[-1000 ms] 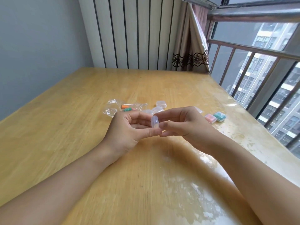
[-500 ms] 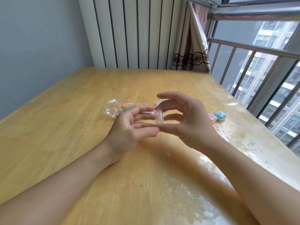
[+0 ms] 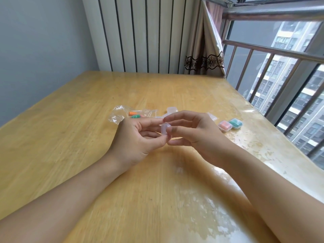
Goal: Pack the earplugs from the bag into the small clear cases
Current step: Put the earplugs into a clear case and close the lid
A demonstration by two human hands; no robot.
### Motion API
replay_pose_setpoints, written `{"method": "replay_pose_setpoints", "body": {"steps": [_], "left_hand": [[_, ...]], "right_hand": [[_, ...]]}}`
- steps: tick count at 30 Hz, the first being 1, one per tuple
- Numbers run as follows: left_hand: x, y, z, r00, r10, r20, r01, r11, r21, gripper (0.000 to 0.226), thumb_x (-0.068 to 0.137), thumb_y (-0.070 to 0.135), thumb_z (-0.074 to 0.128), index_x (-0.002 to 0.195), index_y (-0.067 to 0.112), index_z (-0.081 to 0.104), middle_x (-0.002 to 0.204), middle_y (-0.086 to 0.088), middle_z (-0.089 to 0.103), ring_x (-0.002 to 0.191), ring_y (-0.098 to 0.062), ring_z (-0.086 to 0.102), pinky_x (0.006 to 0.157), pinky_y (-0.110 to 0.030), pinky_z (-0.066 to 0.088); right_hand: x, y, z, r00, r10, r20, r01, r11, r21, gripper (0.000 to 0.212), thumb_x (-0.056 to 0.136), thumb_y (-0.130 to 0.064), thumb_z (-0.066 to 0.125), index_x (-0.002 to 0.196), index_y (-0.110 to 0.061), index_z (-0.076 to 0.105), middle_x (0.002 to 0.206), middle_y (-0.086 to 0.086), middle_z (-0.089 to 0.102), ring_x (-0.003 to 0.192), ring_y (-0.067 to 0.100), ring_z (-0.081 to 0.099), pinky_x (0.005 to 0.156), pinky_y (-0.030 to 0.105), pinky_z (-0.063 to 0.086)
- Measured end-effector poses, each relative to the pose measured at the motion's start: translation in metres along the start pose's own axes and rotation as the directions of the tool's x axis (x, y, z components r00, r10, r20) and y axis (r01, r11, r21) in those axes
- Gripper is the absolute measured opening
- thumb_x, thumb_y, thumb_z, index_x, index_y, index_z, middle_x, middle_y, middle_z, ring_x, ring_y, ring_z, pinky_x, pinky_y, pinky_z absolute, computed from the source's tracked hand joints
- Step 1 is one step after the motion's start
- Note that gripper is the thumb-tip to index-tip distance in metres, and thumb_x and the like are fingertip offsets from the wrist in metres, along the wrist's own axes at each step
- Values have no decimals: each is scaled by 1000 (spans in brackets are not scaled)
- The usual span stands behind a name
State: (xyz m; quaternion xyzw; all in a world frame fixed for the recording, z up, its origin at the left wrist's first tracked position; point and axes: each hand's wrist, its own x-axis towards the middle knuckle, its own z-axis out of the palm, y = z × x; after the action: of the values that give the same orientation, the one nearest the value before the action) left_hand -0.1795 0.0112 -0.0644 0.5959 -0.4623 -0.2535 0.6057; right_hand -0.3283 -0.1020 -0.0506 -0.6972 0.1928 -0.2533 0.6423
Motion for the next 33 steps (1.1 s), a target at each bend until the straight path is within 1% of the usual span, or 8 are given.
{"method": "replay_pose_setpoints", "body": {"steps": [7,10,12,15,17,22,29,33], "left_hand": [[0,1,2,1000,4,-5,-4,1000,15,25,79,1,81,98,16,78,85,-5,80,79,-21,78,77,-25,62],[0,0,3,1000,-14,-3,14,1000,14,24,80,-1,79,97,15,78,82,-4,80,78,-17,78,75,-21,60],[-1,0,3,1000,-22,-2,22,999,26,27,80,-3,78,91,22,77,80,-1,80,76,-11,77,73,-14,56],[0,-1,1,999,-49,-12,49,998,-27,33,80,-7,76,93,23,77,85,-4,80,81,-15,78,81,-25,60],[1,-1,-2,997,-77,-29,75,995,-67,34,77,-8,78,103,14,76,90,-7,80,86,-20,78,86,-33,61],[1,5,-1,982,-171,78,182,968,-174,28,89,-8,64,112,8,72,88,-14,79,82,-24,78,70,-24,61],[-1,-8,5,983,-70,170,8,940,340,30,70,19,90,95,20,74,66,0,70,48,-6,57,55,-19,50],[0,-9,3,987,14,159,-80,904,420,36,59,45,90,87,27,75,65,-1,69,46,0,49,58,-16,47]], "right_hand": [[1,4,5,987,-145,-65,135,982,-134,20,86,5,73,107,3,74,94,18,78,88,38,76,82,46,63],[2,5,8,982,-169,-78,151,968,-199,18,86,4,74,104,2,75,91,17,79,84,33,77,78,42,64],[3,7,9,979,-184,-83,157,954,-256,15,85,1,75,99,-4,78,88,14,79,85,32,78,79,49,63],[4,10,11,973,-206,-101,168,939,-299,17,85,2,70,99,-5,79,86,13,79,83,30,78,78,52,62],[4,8,9,974,-192,-123,158,957,-244,19,88,7,64,103,2,76,89,18,78,82,30,78,78,46,64],[11,6,-11,985,-9,-169,2,999,-42,32,94,12,47,114,2,70,96,21,75,77,27,73,71,35,63],[16,15,-21,989,-32,-144,-8,962,-273,12,88,2,72,100,3,72,80,20,75,68,24,69,65,38,62],[16,19,-25,995,13,-95,-47,927,-372,9,87,-9,77,95,-5,76,72,14,75,65,21,62,62,32,54]]}}
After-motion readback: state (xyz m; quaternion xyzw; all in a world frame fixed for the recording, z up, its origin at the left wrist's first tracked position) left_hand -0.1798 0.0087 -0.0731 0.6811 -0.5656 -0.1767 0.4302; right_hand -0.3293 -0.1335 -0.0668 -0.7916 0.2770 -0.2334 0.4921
